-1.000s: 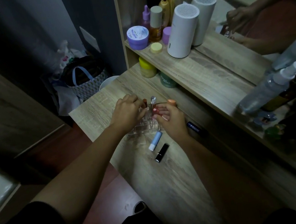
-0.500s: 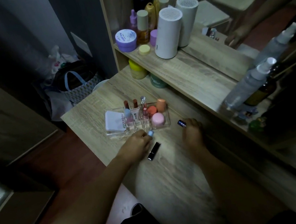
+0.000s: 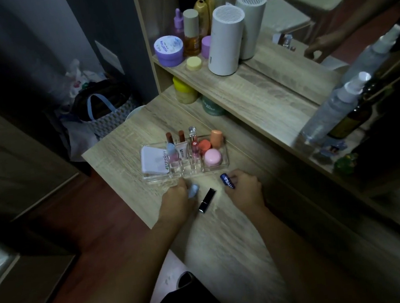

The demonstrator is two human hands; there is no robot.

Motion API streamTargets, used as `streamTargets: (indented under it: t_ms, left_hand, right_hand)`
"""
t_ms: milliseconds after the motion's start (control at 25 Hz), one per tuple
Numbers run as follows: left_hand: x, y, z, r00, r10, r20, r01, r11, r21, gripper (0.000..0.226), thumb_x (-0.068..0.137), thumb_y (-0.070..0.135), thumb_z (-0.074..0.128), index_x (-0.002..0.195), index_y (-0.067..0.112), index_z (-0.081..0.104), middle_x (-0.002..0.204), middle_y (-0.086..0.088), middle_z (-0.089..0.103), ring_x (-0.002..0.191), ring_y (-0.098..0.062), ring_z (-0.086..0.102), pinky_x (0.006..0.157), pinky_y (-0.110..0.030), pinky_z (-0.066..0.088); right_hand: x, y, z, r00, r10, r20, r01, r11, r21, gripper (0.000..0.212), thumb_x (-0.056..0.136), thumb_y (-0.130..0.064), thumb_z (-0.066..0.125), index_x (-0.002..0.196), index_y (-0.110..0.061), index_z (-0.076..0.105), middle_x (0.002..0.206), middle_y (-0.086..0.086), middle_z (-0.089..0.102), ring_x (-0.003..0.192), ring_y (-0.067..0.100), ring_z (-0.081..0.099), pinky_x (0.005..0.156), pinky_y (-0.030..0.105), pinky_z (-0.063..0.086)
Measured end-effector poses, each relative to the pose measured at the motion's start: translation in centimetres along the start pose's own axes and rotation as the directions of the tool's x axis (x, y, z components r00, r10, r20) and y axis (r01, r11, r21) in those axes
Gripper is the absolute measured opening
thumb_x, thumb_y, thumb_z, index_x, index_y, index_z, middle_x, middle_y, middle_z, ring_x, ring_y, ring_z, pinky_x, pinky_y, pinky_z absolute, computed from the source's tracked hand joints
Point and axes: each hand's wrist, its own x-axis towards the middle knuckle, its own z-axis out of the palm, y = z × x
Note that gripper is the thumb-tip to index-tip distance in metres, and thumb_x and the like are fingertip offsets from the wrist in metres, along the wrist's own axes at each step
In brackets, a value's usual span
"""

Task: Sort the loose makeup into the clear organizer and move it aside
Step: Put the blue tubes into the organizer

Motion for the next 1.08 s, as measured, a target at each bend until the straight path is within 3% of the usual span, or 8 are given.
streamTargets:
  t_ms: [80,200,360,440,520,720,920,1080]
  left_hand:
    - [-0.2,-0.2,-0.5,0.997,-0.053,-0.064,0.045,0.992,-0.117,0.032,0.084,0.029,0.064,0.104,0.005,0.057,0.092,-0.017,0.071,0.086,-0.032,0.064,0.073,-0.035,0.048]
    - [-0.6,-0.4,-1.6,0.979,-0.071,-0.192,0.01,0.954,-0.299,0.022,0.078,0.02,0.069,0.099,0.011,0.065,0.078,-0.004,0.067,0.067,-0.016,0.058,0.066,-0.03,0.048]
    - [0.3,-0.9,-3.4,0.923,-0.148,-0.355,-0.028,0.895,-0.446,0.014,0.078,0.018,0.069,0.09,0.013,0.064,0.077,0.002,0.066,0.065,-0.012,0.06,0.059,-0.022,0.049]
    - [1.0,-0.9,-4.0,0.905,-0.142,-0.402,-0.051,0.901,-0.431,0.012,0.079,0.018,0.069,0.088,0.011,0.063,0.076,-0.001,0.067,0.066,-0.016,0.062,0.063,-0.021,0.048]
    - [1.7,-1.0,-4.4,0.901,-0.114,-0.418,-0.066,0.918,-0.391,0.014,0.078,0.015,0.071,0.089,0.01,0.064,0.073,0.001,0.064,0.064,-0.015,0.058,0.058,-0.011,0.039]
    - [2.7,-1.4,-3.8,0.921,-0.086,-0.38,-0.045,0.946,-0.321,0.016,0.081,0.012,0.067,0.095,0.008,0.065,0.082,-0.008,0.071,0.069,-0.017,0.061,0.06,-0.015,0.035]
    - [3.3,-1.8,-2.9,0.938,-0.027,-0.346,-0.065,0.966,-0.252,0.014,0.084,0.012,0.064,0.095,0.004,0.067,0.088,-0.015,0.072,0.076,-0.025,0.065,0.068,-0.029,0.045]
    - [3.7,-2.0,-2.5,0.943,-0.024,-0.331,-0.054,0.973,-0.225,0.015,0.083,0.011,0.064,0.097,0.005,0.067,0.092,-0.016,0.071,0.079,-0.026,0.064,0.063,-0.02,0.034]
  right_hand:
    - [-0.5,-0.3,0.1,0.999,-0.01,-0.044,0.019,0.981,0.191,0.032,0.08,-0.011,0.07,0.111,-0.01,0.064,0.105,0.007,0.072,0.089,0.017,0.067,0.076,0.022,0.051]
    - [-1.4,-2.0,0.7,0.992,-0.118,-0.055,0.13,0.885,0.448,0.034,0.077,-0.008,0.072,0.111,-0.011,0.066,0.098,-0.001,0.071,0.085,0.008,0.064,0.079,0.025,0.056]
    - [-0.9,-5.0,1.9,0.989,-0.101,-0.108,0.146,0.786,0.6,0.036,0.076,-0.011,0.076,0.11,-0.013,0.067,0.091,-0.005,0.069,0.085,0.01,0.066,0.074,0.016,0.052]
    - [-0.4,-6.0,2.4,0.985,-0.106,-0.132,0.166,0.776,0.609,0.037,0.077,-0.009,0.075,0.112,-0.013,0.066,0.097,0.001,0.072,0.087,0.01,0.068,0.077,0.02,0.055]
    - [0.0,-6.7,2.9,0.977,-0.124,-0.173,0.203,0.784,0.587,0.035,0.078,-0.007,0.074,0.112,-0.013,0.066,0.103,0.005,0.073,0.091,0.012,0.069,0.081,0.024,0.057]
    - [0.6,-7.4,3.8,0.978,-0.124,-0.17,0.198,0.817,0.542,0.032,0.079,-0.002,0.071,0.11,-0.008,0.066,0.102,0.011,0.073,0.091,0.018,0.07,0.081,0.036,0.06]
    - [0.7,-7.9,4.3,0.967,-0.173,-0.186,0.243,0.839,0.487,0.031,0.078,-0.002,0.071,0.108,-0.008,0.068,0.097,0.01,0.075,0.083,0.013,0.069,0.077,0.03,0.058]
    - [0.5,-7.7,4.9,0.973,-0.15,-0.174,0.214,0.868,0.448,0.034,0.08,0.0,0.068,0.112,-0.008,0.067,0.101,0.01,0.074,0.085,0.007,0.065,0.077,0.021,0.052]
